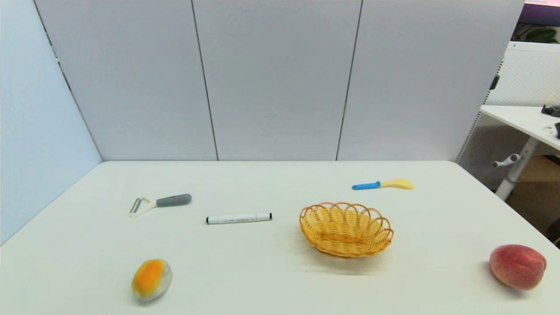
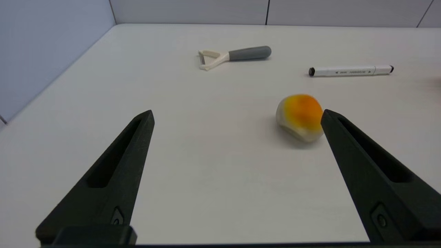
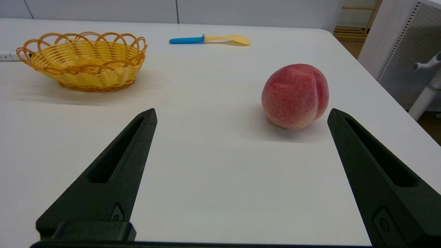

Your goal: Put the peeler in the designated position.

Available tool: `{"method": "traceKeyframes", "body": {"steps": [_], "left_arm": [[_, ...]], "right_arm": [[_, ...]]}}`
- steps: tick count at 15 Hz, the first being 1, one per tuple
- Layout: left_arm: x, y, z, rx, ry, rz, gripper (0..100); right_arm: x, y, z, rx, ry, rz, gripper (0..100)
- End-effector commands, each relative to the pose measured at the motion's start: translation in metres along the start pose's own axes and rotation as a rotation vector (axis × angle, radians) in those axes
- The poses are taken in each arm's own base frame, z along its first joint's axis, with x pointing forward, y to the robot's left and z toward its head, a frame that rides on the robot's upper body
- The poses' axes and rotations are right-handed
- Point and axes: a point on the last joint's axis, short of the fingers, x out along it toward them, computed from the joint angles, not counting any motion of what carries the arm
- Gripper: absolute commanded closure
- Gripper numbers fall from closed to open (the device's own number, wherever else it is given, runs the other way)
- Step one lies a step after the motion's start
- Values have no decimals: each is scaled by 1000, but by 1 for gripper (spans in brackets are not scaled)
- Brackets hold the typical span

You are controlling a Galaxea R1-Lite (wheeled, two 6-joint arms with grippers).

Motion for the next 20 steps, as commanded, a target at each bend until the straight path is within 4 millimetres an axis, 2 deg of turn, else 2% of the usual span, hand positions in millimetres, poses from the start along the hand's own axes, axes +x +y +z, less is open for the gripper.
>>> {"method": "traceKeyframes", "body": {"steps": [1, 2, 4, 5, 7, 12, 14, 16, 20], "left_arm": [[70, 3, 112, 80, 337, -20, 0], [92, 3, 126, 110, 383, -29, 0], [144, 3, 136, 182, 488, -58, 0], [175, 3, 142, 227, 531, -77, 0], [222, 4, 150, 326, 572, -122, 0], [324, 1, 145, 578, 711, -446, 0], [356, 0, 133, 631, 676, -584, 0], [379, 5, 117, 670, 638, -697, 0], [394, 23, 90, 686, 592, -848, 0]], "right_arm": [[0, 0, 0, 0, 2, 1, 0], [0, 0, 0, 0, 0, 1, 0], [0, 0, 0, 0, 0, 1, 0], [0, 0, 0, 0, 0, 1, 0], [0, 0, 0, 0, 0, 1, 0], [0, 0, 0, 0, 0, 1, 0], [0, 0, 0, 0, 1, 0, 0], [0, 0, 0, 0, 0, 1, 0], [0, 0, 0, 0, 0, 1, 0]]}}
